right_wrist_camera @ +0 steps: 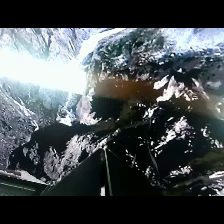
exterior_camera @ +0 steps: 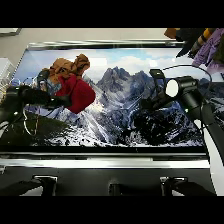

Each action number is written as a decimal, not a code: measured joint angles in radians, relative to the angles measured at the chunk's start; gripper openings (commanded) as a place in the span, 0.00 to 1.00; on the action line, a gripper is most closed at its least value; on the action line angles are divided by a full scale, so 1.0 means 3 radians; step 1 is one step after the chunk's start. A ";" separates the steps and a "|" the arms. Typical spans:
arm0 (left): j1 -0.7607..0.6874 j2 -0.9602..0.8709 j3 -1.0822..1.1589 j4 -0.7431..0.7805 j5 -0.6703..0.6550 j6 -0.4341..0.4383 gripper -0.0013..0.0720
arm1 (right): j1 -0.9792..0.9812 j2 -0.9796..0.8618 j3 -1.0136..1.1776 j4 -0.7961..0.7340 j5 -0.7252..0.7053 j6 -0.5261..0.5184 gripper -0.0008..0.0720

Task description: Fold the clothes and pants, and hang the long-sleeved shirts on hangers.

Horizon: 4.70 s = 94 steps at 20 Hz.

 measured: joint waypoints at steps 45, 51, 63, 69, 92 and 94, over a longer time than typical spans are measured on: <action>-0.1265 -0.0444 0.1448 -0.0296 0.1432 -0.0098 0.94 | -0.0740 0.0707 0.0317 0.0355 0.0029 0.0790 0.46; -0.0944 -0.0231 0.1431 -0.0113 0.1593 -0.0088 0.94 | -0.1698 -0.0112 0.0067 0.1712 0.0455 -0.0425 0.46; -0.0872 -0.0226 0.1278 0.0098 0.1652 -0.0088 0.94 | -0.0894 -0.1035 -0.0862 0.2427 -0.0131 -0.1394 0.16; -0.0661 -0.0126 0.0963 0.0203 0.1537 -0.0100 0.94 | -0.0805 -0.1044 -0.0885 0.2439 -0.0219 -0.1436 0.05; -0.0033 -0.0632 -0.0793 -0.2363 -0.0309 0.1405 0.89 | -0.0802 -0.0890 -0.0886 0.2360 0.0319 -0.1471 0.05; -0.0090 -0.0688 -0.0773 -0.2412 -0.0354 0.1409 0.81 | -0.0802 -0.0890 -0.0886 0.2365 0.0327 -0.1471 0.05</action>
